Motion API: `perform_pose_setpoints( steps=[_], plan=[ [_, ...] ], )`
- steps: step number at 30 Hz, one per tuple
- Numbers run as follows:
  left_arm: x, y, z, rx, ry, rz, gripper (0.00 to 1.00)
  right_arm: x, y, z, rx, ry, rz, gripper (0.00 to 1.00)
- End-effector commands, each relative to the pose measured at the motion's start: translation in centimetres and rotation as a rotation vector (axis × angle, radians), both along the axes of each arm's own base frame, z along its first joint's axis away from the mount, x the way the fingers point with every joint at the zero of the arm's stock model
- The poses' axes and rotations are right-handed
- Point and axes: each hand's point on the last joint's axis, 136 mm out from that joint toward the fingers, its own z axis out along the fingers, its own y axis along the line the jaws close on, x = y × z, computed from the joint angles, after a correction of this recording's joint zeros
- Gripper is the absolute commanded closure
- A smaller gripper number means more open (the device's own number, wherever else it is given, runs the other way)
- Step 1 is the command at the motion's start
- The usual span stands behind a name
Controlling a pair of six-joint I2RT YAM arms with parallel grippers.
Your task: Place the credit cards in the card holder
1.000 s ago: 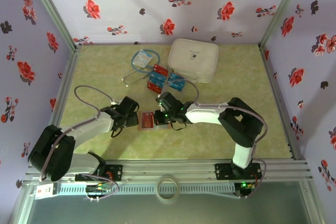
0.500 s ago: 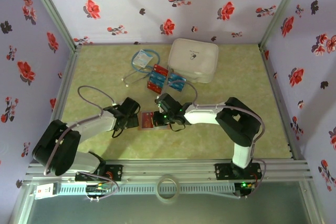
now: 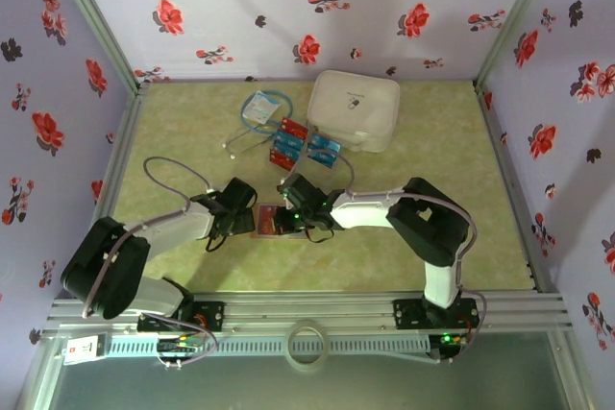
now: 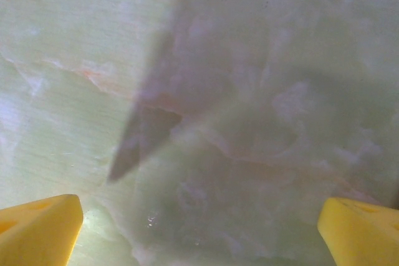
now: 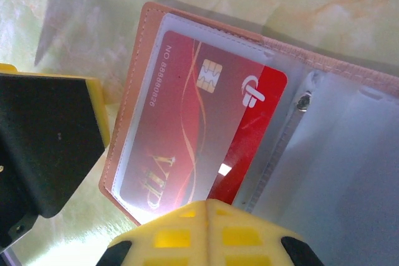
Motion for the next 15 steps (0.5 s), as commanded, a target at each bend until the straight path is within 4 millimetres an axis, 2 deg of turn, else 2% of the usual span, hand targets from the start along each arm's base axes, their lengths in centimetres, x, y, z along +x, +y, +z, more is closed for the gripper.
perform_pose_setpoints(
  steps=[1, 11, 15],
  plan=[
    [-0.5, -0.4, -1.3, -0.005, 0.045, -0.021, 0.00, -0.2, 1.0, -0.1, 0.011, 0.021, 0.003, 0.98],
    [-0.7, -0.8, -1.6, -0.009, 0.045, -0.027, 0.00, -0.1, 1.6, 0.3, 0.016, 0.020, 0.019, 0.98],
    [-0.7, -0.9, -1.4, -0.010, 0.041, -0.030, 0.00, 0.2, 1.2, 1.6, 0.013, -0.008, 0.021, 0.97]
  ],
)
